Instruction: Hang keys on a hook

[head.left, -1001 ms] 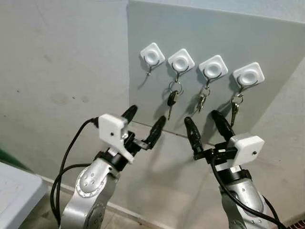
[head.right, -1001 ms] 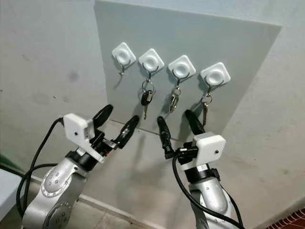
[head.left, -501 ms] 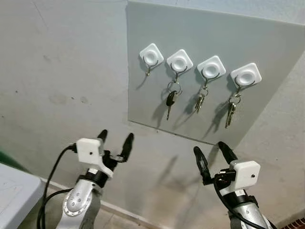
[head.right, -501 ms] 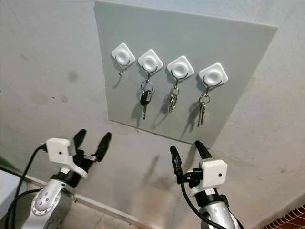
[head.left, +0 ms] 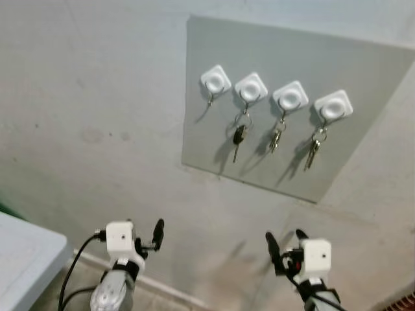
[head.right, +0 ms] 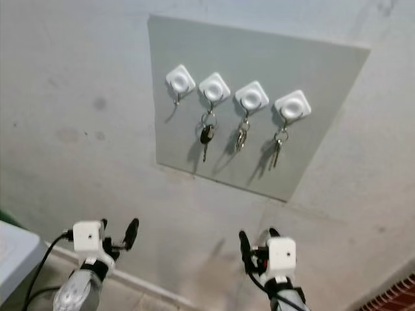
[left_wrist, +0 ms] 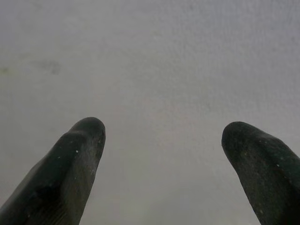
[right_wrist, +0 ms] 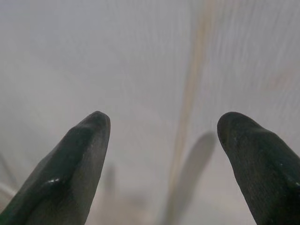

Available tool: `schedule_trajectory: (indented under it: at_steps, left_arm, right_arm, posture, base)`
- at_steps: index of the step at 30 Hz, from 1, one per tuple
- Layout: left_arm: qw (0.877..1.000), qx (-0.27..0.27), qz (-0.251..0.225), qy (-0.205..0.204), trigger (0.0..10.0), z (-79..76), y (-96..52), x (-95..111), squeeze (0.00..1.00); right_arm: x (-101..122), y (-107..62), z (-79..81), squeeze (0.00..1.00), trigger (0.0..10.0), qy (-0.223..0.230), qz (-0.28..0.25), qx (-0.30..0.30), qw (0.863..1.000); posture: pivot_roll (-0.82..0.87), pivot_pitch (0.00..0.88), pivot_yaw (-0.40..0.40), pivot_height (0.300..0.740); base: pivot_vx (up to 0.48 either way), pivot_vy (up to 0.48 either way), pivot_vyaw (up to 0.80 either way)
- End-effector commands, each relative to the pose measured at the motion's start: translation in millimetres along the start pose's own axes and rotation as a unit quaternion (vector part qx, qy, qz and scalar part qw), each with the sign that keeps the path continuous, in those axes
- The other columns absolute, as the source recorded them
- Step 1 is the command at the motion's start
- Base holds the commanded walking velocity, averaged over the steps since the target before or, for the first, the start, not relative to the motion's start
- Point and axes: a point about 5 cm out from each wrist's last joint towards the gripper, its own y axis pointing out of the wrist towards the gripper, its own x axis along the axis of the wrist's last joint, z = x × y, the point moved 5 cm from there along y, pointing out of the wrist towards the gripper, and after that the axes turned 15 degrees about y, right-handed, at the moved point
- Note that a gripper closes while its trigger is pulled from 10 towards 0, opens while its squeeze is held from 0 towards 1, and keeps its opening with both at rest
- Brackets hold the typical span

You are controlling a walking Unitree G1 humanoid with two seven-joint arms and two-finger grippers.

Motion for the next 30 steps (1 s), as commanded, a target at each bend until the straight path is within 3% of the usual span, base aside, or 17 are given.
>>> schedule_trajectory:
  at_steps: [1, 6, 11, 15, 17, 18, 19, 22, 25, 30]
  left_arm:
    - [0.999, -0.001, 0.046, 0.020, 10.0, -2.2, 0.6, -25.4, 0.00]
    - [0.993, -0.004, 0.100, 0.057, 10.0, -1.5, 0.9, -49.1, 0.00]
    - [0.981, -0.023, 0.168, 0.093, 10.0, -6.5, -8.0, -77.3, 0.00]
    - [0.976, -0.046, 0.198, 0.075, 10.0, -14.6, -16.1, -91.5, 0.00]
    - [0.965, -0.050, 0.248, 0.073, 10.0, -15.8, -32.6, -112.4, 0.00]
    - [0.965, -0.050, 0.248, 0.073, 10.0, -15.8, -32.6, -112.4, 0.00]
    - [0.951, -0.044, 0.295, 0.078, 10.0, -13.6, -50.8, -131.4, 0.00]
    - [0.936, -0.037, 0.341, 0.079, 10.0, -11.9, -71.3, -149.6, 0.00]
    - [0.932, -0.047, 0.352, 0.070, 10.0, -20.7, -82.0, -157.0, 0.00]
    - [0.928, -0.058, 0.363, 0.056, 10.0, -29.9, -86.3, -160.5, 0.00]
  right_arm:
    - [-11.0, 2.4, -15.4, 0.00, 10.0, -0.007, 0.020, -0.027, 0.999]
    - [-37.1, 3.4, -24.7, 0.00, 10.0, -0.029, 0.081, -0.040, 0.996]
    - [-64.8, -4.1, -40.6, 0.00, 10.0, -0.034, 0.156, -0.079, 0.984]
    - [-81.0, -14.7, -52.3, 0.00, 10.0, -0.033, 0.200, -0.111, 0.973]
    - [-96.1, -27.6, -57.5, 0.00, 10.0, -0.043, 0.240, -0.126, 0.962]
    - [-96.1, -27.6, -57.5, 0.00, 10.0, -0.043, 0.240, -0.126, 0.962]
    - [-108.7, -39.8, -59.6, 0.00, 10.0, -0.049, 0.271, -0.131, 0.952]
    - [-120.7, -52.4, -60.4, 0.00, 10.0, -0.060, 0.301, -0.131, 0.943]
    - [-132.8, -65.6, -59.1, 0.00, 10.0, -0.057, 0.324, -0.134, 0.935]
    - [-138.6, -72.7, -59.2, 0.00, 10.0, -0.025, 0.329, -0.156, 0.931]
  posture:
    - [0.04, 0.000, -0.040, 0.740]
    - [0.03, 0.000, -0.032, 0.740]
    - [0.01, 0.004, -0.023, 0.740]
    - [0.01, 0.011, -0.023, 0.740]
    - [0.01, 0.009, -0.030, 0.740]
    - [0.01, 0.009, -0.030, 0.740]
    - [0.01, 0.009, -0.031, 0.740]
    - [0.02, 0.006, -0.035, 0.740]
    - [0.01, 0.003, -0.027, 0.740]
    - [0.01, 0.004, -0.024, 0.740]
  base:
    - [0.000, 0.000, 0.00]
    - [0.000, 0.000, 0.00]
    - [0.000, 0.000, 0.00]
    - [0.000, 0.000, 0.00]
    - [0.000, 0.000, 0.00]
    - [0.000, 0.000, 0.00]
    - [0.000, 0.000, 0.00]
    - [0.000, 0.000, 0.00]
    - [0.000, 0.000, 0.00]
    - [0.000, 0.000, 0.00]
